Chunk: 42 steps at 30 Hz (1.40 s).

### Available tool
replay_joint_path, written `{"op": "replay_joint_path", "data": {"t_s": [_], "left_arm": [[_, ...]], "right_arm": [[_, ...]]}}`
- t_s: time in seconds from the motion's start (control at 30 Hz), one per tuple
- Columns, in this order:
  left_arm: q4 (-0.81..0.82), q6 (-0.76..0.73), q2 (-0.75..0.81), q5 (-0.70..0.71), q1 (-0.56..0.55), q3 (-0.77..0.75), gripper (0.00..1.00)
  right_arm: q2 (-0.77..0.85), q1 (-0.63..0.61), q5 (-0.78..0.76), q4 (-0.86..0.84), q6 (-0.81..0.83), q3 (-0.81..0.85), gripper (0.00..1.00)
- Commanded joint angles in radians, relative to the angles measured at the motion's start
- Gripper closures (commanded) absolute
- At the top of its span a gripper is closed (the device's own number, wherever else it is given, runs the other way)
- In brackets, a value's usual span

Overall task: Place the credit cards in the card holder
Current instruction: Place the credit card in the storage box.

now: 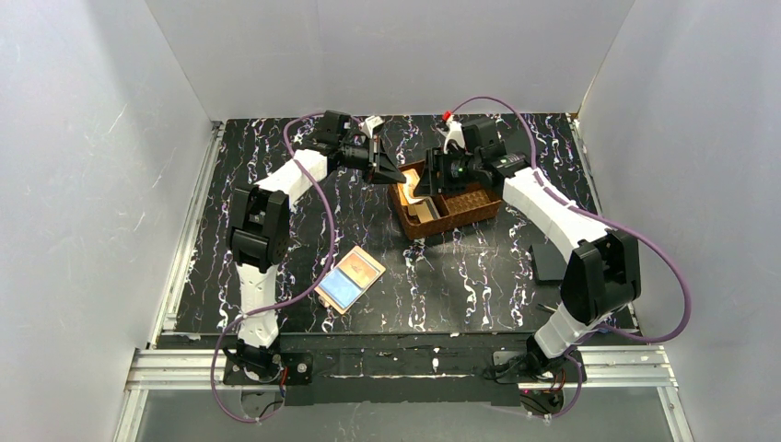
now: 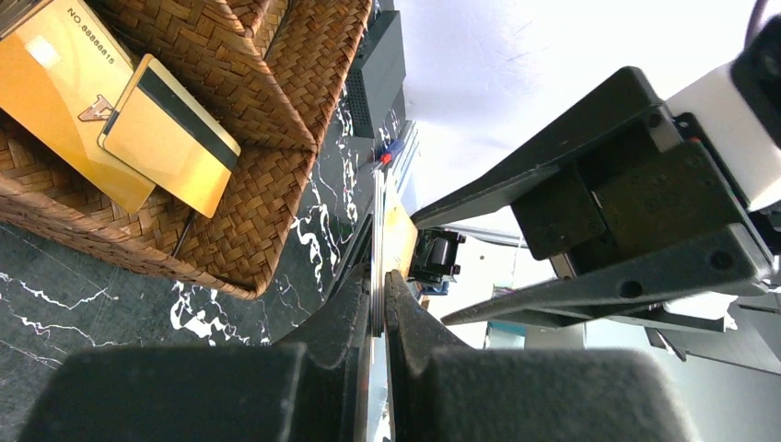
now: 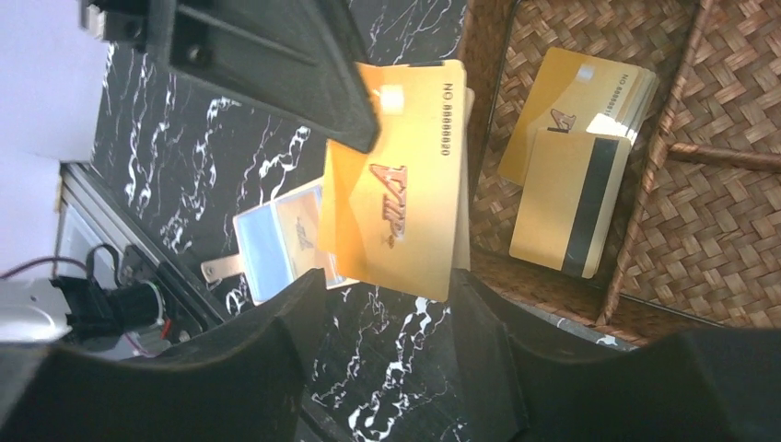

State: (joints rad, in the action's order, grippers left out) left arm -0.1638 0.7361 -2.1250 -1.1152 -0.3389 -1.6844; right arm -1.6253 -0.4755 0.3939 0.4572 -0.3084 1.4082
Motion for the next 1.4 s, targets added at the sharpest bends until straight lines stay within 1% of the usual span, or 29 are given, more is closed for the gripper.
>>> {"op": "replay_joint_path", "data": {"t_s": [0.0, 0.1, 0.17, 0.27, 0.37, 0.43, 0.67, 0.77, 0.87, 0.93, 1.03, 1.23, 1.37], "left_arm": [[0.022, -0.007, 0.088, 0.003, -0.026, -0.023, 1.00], [0.034, 0.000, 0.087, -0.004, -0.025, -0.018, 1.00], [0.069, 0.029, 0.086, -0.013, -0.025, -0.006, 1.00], [0.147, 0.082, 0.083, -0.020, -0.022, 0.013, 1.00], [0.193, 0.115, 0.075, -0.021, -0.022, 0.019, 1.00], [0.192, 0.117, 0.073, -0.014, -0.022, 0.016, 1.00], [0.139, 0.084, 0.063, 0.002, -0.022, -0.005, 1.00], [0.140, 0.085, 0.065, 0.004, -0.022, -0.003, 1.00], [0.157, 0.105, 0.069, 0.007, -0.022, 0.005, 1.00], [0.203, 0.129, 0.072, 0.007, -0.023, 0.015, 1.00], [0.214, 0.141, 0.076, 0.012, -0.022, 0.021, 1.00], [0.221, 0.152, 0.089, 0.025, -0.022, 0.037, 1.00], [0.221, 0.155, 0.093, 0.032, -0.022, 0.041, 1.00]], "right_arm": [[0.063, 0.017, 0.082, -0.171, -0.134, -0.042, 0.45], [0.070, 0.052, 0.125, -0.234, -0.199, -0.091, 0.53], [0.079, 0.083, 0.166, -0.291, -0.260, -0.135, 0.59], [0.101, 0.129, 0.242, -0.487, -0.401, -0.234, 0.63], [0.108, 0.162, 0.299, -0.640, -0.538, -0.313, 0.68], [0.106, 0.173, 0.332, -0.714, -0.599, -0.348, 0.70], [0.096, 0.176, 0.362, -0.845, -0.722, -0.407, 0.76], [0.081, 0.179, 0.378, -0.961, -0.821, -0.453, 0.80], [0.065, 0.179, 0.378, -1.047, -0.892, -0.492, 0.81], [0.055, 0.179, 0.376, -1.075, -0.919, -0.508, 0.78], [0.042, 0.179, 0.371, -1.155, -0.978, -0.536, 0.73], [0.004, 0.180, 0.366, -1.306, -1.096, -0.588, 0.73], [-0.014, 0.180, 0.363, -1.352, -1.133, -0.610, 0.73]]}}
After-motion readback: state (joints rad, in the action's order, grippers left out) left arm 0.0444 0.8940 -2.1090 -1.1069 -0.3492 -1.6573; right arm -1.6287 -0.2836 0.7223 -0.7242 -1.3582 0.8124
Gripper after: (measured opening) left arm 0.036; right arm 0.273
